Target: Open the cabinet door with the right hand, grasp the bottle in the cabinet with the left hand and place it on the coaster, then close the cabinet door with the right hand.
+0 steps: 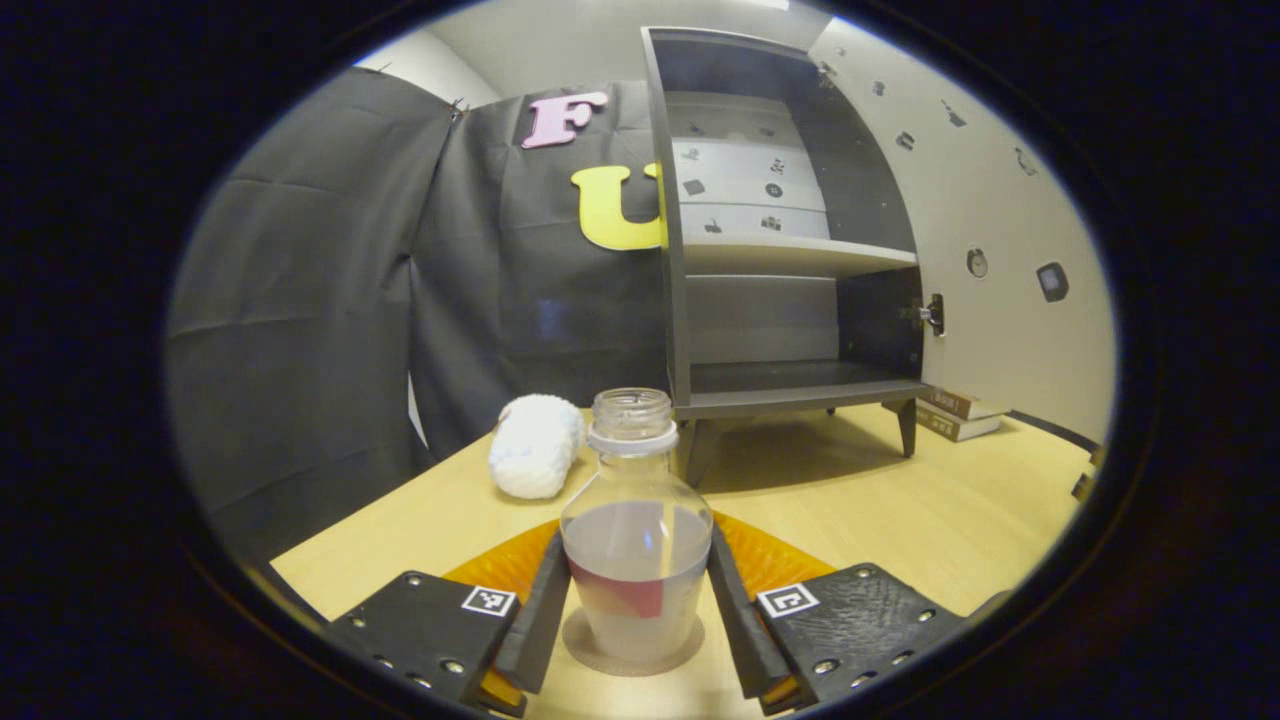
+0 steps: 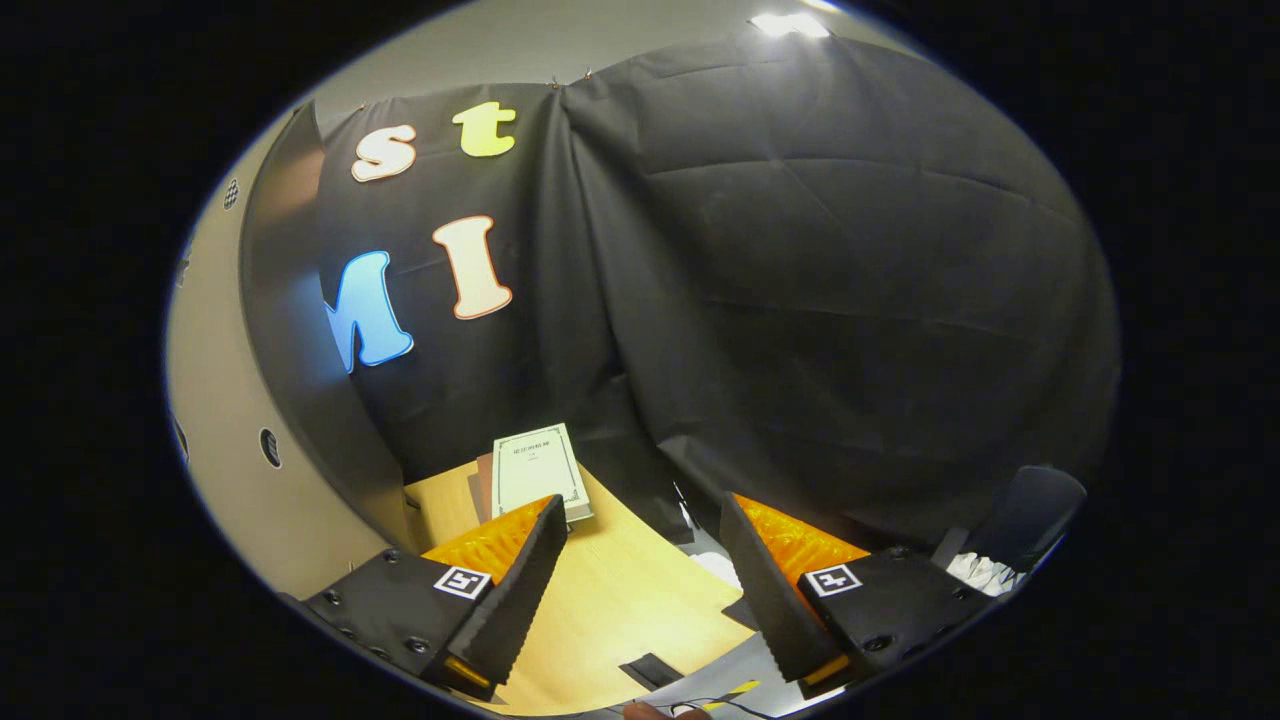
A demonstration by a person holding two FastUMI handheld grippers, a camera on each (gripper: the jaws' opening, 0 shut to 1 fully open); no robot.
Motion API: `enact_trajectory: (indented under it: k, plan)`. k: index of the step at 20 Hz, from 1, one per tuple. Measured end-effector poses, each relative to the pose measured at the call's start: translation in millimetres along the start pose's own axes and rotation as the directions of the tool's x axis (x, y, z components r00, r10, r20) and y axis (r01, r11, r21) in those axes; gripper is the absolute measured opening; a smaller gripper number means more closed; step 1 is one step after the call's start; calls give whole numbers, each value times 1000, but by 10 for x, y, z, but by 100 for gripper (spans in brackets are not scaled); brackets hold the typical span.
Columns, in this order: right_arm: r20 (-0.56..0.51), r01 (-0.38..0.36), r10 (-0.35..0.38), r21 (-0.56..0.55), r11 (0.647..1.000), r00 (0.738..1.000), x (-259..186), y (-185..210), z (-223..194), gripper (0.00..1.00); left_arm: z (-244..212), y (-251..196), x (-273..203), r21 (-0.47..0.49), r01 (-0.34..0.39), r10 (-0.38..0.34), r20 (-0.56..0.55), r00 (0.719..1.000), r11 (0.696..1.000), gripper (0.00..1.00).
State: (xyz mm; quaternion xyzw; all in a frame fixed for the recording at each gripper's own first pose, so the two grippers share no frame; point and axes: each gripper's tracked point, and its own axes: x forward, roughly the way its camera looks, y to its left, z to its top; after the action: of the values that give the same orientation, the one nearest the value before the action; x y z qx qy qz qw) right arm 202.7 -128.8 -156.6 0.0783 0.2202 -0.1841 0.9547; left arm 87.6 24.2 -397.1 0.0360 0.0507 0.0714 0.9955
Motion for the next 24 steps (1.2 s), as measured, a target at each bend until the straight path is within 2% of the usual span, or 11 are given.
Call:
enact_trajectory:
  k: [3, 5, 9, 15, 24]
  plan:
    - [-23, 18, -17, 51, 999, 1000, 18, -82, -61, 98, 77, 64, -15, -18, -21, 21, 5, 1000, 1000, 74]
    - [-46, 3, 2, 121, 993, 999, 27, -66, -111, 98, 184, 85, -37, -26, -25, 26, 21, 999, 999, 88]
    - [-46, 8, -1, 144, 990, 999, 78, -145, -180, 98, 509, 97, -72, -20, -21, 22, 50, 999, 1000, 87]
    - [-36, -18, 24, 175, 984, 999, 133, -152, -215, 98, 1253, 22, -260, 7, -4, 3, 123, 992, 1000, 87]
    - [4, -72, 74, 243, 967, 997, 282, -134, -165, 98, 2428, -89, -672, -37, -19, 25, 166, 986, 999, 86]
